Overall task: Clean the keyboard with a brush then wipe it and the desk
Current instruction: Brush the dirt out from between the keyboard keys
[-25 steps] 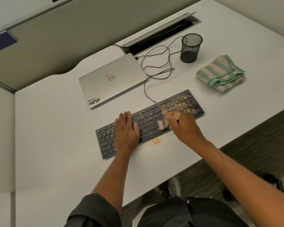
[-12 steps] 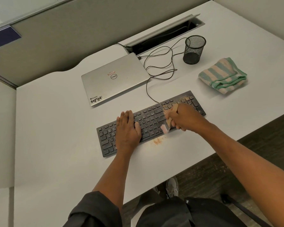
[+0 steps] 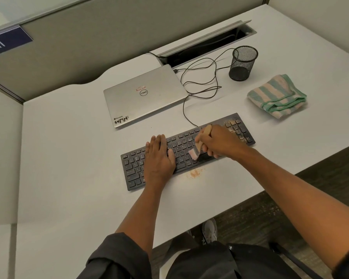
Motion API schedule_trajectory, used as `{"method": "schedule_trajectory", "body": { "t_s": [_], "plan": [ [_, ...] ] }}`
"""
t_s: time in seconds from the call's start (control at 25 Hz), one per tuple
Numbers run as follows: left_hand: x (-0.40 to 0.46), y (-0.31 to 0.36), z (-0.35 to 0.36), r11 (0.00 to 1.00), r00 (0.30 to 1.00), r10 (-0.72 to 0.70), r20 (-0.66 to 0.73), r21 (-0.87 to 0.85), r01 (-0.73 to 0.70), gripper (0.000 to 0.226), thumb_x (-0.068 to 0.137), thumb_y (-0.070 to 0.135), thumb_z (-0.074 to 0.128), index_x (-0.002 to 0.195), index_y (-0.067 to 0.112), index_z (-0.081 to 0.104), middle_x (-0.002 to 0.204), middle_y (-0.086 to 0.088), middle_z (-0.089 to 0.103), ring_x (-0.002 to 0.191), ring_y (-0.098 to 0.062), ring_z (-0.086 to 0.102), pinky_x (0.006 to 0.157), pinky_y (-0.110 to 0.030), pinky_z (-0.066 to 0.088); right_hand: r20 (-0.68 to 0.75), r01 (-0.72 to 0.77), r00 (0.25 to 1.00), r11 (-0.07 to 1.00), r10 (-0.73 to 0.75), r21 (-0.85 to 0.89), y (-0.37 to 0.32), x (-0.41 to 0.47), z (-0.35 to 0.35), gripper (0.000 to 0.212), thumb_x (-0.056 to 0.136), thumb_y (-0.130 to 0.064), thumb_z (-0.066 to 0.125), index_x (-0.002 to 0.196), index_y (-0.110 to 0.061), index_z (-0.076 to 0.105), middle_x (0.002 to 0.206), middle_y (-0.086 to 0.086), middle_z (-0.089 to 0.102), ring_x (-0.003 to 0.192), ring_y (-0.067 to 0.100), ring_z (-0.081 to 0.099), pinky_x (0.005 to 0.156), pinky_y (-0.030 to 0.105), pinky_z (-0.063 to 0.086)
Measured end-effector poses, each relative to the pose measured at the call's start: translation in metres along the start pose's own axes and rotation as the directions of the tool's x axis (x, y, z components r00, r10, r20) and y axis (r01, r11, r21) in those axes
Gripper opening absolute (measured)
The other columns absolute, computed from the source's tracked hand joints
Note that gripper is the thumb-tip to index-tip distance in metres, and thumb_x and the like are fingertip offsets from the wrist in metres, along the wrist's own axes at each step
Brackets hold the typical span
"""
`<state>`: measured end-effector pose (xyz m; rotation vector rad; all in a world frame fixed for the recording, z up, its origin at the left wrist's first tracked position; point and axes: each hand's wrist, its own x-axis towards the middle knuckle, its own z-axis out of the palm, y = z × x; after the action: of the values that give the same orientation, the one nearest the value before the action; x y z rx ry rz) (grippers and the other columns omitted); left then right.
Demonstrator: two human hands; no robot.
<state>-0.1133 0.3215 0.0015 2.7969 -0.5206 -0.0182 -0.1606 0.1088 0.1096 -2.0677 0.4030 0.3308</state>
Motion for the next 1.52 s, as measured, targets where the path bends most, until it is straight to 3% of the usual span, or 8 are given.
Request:
{"method": "schedule_trajectory", "body": {
  "t_s": [0.2, 0.4, 0.6, 0.8, 1.08, 1.28, 1.36, 1.52],
  "plan": [
    [0.0, -0.001, 0.002, 1.0, 1.0, -0.008, -0.002, -0.013, 0.008, 0.068, 0.099, 0.037, 0.022, 0.157, 0.004, 0.028, 0.161, -0.016, 0.033, 0.153, -0.029, 0.021, 0.128, -0.038, 0.003, -0.219, -0.041, 0.975, 0.944, -0.034, -0.326, 0.01, 0.004, -0.019, 0.035, 0.1, -0.022, 0.046, 0.09, -0.001, 0.073, 0.081, 0.015, 0.071, 0.075, 0.028, 0.068, 0.066, 0.038, 0.053],
    [0.0, -0.001, 0.002, 1.0, 1.0, -0.007, 0.0, -0.014, 0.007, 0.069, 0.098, 0.039, 0.02, 0.158, 0.005, 0.027, 0.162, -0.015, 0.031, 0.154, -0.028, 0.02, 0.127, -0.036, 0.0, -0.071, -0.01, 0.997, 1.0, 0.008, -0.022, 0.016, -0.002, -0.012, 0.024, 0.1, -0.023, 0.049, 0.092, -0.02, 0.072, 0.072, 0.005, 0.071, 0.055, 0.015, 0.061, 0.048, 0.023, 0.045],
    [0.0, -0.003, 0.004, 1.0, 1.0, -0.002, -0.005, -0.012, 0.002, 0.069, 0.099, 0.039, 0.021, 0.158, 0.006, 0.027, 0.162, -0.014, 0.032, 0.154, -0.028, 0.02, 0.127, -0.037, 0.001, -0.333, -0.049, 0.941, 0.951, -0.059, -0.306, 0.02, -0.005, -0.023, 0.026, 0.098, -0.024, 0.049, 0.088, -0.012, 0.07, 0.079, 0.003, 0.068, 0.072, 0.021, 0.063, 0.069, 0.034, 0.054],
    [0.0, -0.003, 0.004, 1.0, 1.0, -0.001, -0.001, -0.004, 0.001, 0.07, 0.098, 0.041, 0.018, 0.158, 0.006, 0.026, 0.162, -0.014, 0.032, 0.153, -0.027, 0.02, 0.128, -0.038, 0.003, -0.182, 0.102, 0.979, 0.993, -0.09, 0.061, 0.002, -0.013, 0.01, 0.01, 0.1, -0.022, 0.05, 0.097, -0.016, 0.057, 0.074, 0.003, 0.072, 0.059, 0.016, 0.068, 0.052, 0.028, 0.055],
    [0.0, -0.003, 0.004, 1.0, 1.0, 0.002, -0.001, -0.008, -0.002, 0.068, 0.1, 0.04, 0.02, 0.159, 0.006, 0.025, 0.163, -0.014, 0.031, 0.154, -0.027, 0.019, 0.128, -0.038, 0.002, -0.349, 0.09, 0.92, 0.962, -0.179, -0.256, -0.002, 0.008, 0.007, 0.013, 0.099, -0.02, 0.05, 0.092, -0.012, 0.057, 0.075, 0.001, 0.065, 0.068, 0.012, 0.063, 0.061, 0.032, 0.052],
    [0.0, -0.003, 0.004, 1.0, 1.0, 0.012, 0.0, 0.004, -0.012, 0.069, 0.099, 0.04, 0.017, 0.159, 0.006, 0.024, 0.163, -0.014, 0.03, 0.154, -0.027, 0.018, 0.128, -0.039, 0.002, -0.142, 0.136, 0.982, 0.986, -0.122, 0.1, -0.022, 0.015, 0.02, 0.01, 0.099, -0.016, 0.052, 0.096, -0.012, 0.061, 0.072, 0.004, 0.073, 0.055, 0.012, 0.066, 0.05, 0.025, 0.052],
    [-0.001, -0.003, 0.004, 1.0, 1.0, 0.013, 0.006, 0.002, -0.013, 0.07, 0.099, 0.041, 0.016, 0.159, 0.006, 0.023, 0.164, -0.014, 0.029, 0.154, -0.027, 0.017, 0.128, -0.039, 0.001, -0.078, 0.109, 0.991, 0.992, -0.105, 0.061, -0.018, 0.018, 0.027, 0.011, 0.099, -0.015, 0.052, 0.095, -0.012, 0.062, 0.072, 0.006, 0.074, 0.057, 0.014, 0.067, 0.054, 0.032, 0.057],
    [0.0, -0.003, 0.004, 1.0, 1.0, 0.004, 0.005, -0.009, -0.004, 0.069, 0.1, 0.04, 0.019, 0.159, 0.006, 0.024, 0.164, -0.014, 0.029, 0.154, -0.027, 0.017, 0.128, -0.039, 0.001, -0.331, 0.132, 0.924, 0.972, -0.192, -0.196, -0.012, 0.031, 0.01, 0.012, 0.097, -0.023, 0.053, 0.093, -0.016, 0.062, 0.078, 0.002, 0.07, 0.071, 0.018, 0.069, 0.068, 0.04, 0.06]
  ]
}}
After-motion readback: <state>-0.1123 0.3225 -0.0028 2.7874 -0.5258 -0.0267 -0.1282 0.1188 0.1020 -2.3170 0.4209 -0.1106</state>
